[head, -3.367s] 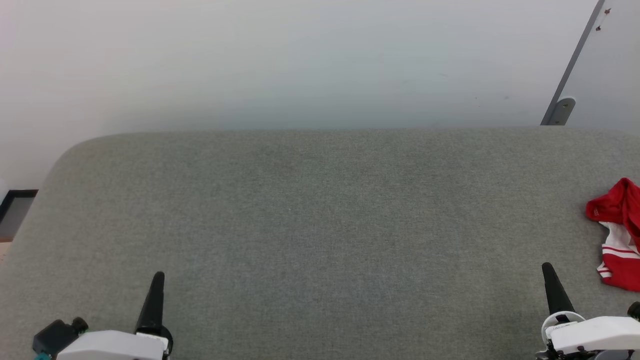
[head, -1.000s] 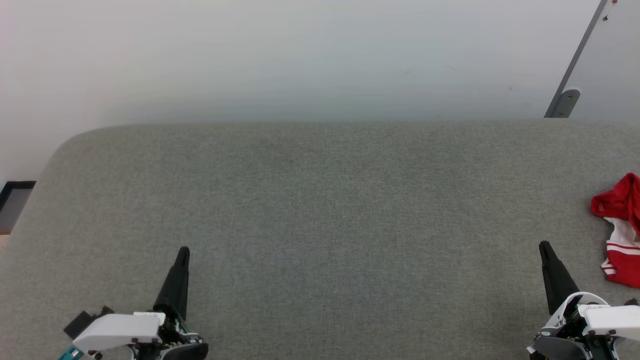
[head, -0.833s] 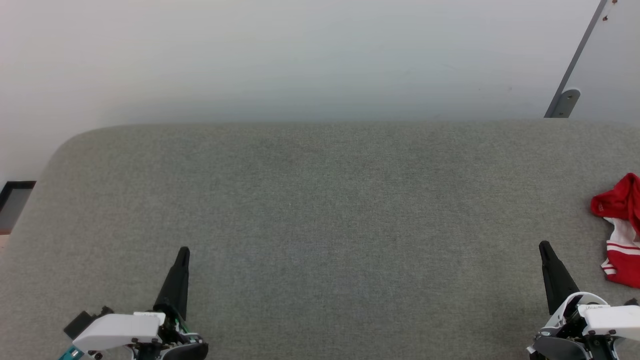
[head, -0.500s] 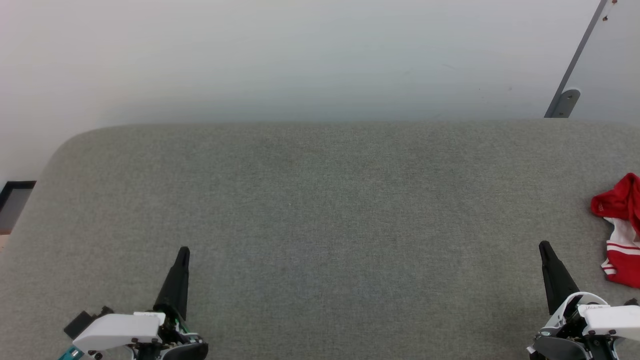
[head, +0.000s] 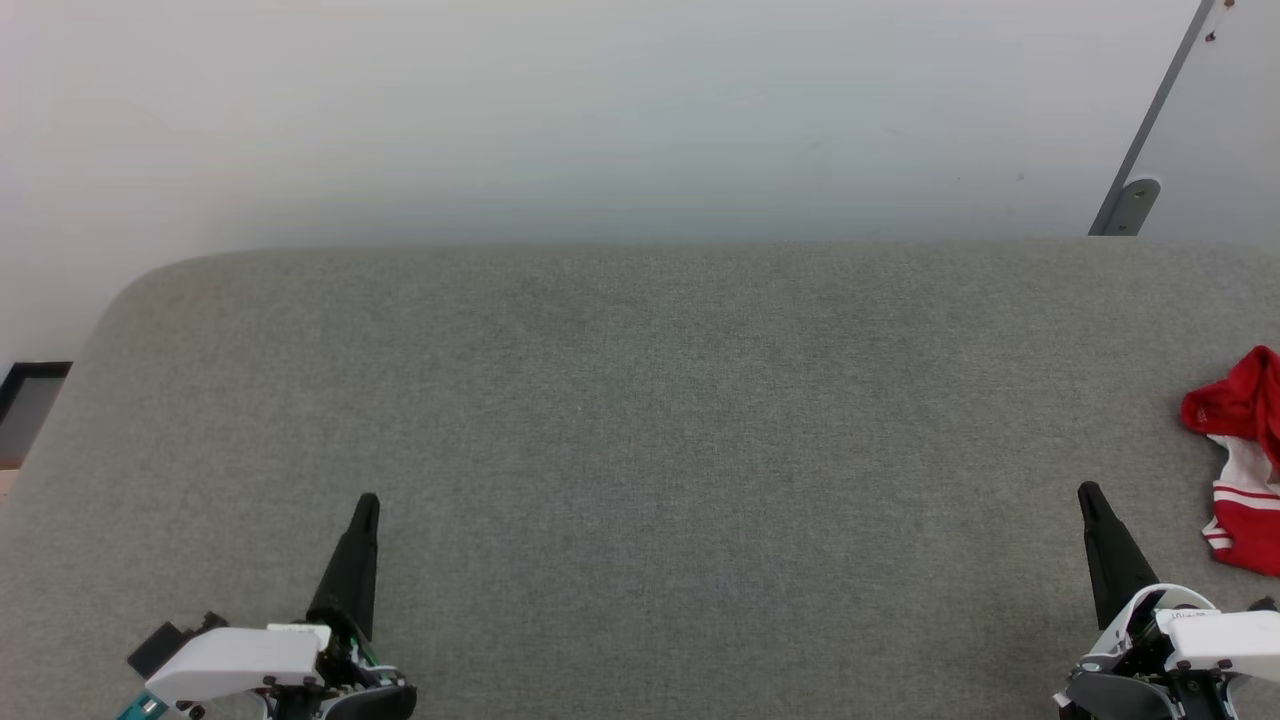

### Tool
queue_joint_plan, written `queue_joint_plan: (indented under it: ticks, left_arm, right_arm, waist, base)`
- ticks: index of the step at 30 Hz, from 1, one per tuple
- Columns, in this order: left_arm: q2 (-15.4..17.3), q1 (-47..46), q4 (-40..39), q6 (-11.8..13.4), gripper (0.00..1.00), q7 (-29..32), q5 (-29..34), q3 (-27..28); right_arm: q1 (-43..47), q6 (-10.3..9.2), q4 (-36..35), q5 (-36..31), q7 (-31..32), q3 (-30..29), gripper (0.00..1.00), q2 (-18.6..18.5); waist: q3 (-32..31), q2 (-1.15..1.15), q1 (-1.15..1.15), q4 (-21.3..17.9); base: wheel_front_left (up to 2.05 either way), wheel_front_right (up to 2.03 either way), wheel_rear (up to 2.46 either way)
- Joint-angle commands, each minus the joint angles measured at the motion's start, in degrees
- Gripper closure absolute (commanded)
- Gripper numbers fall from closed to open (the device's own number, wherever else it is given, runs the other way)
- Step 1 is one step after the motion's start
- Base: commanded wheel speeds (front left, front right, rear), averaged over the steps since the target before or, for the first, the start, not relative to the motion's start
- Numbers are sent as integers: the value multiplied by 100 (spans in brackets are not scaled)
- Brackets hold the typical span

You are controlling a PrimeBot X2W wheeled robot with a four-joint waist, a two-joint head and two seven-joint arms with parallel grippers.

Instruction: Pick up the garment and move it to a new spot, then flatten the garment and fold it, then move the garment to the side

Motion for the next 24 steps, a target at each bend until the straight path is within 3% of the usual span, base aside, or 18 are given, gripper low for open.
queue_joint_plan:
  ticks: [1,24]
  left_arm:
    - [1,-56,-10,-18,100,11,-19,13]
    - [1,-55,-10,-18,100,10,-20,12]
  right_arm:
    - [-12,-8,-14,25,15,1,100,20]
    - [-12,-8,-15,26,14,2,100,20]
  waist:
    - [0,0,0,0]
    - [0,0,0,0]
  base:
    - [0,0,0]
    - [0,0,0]
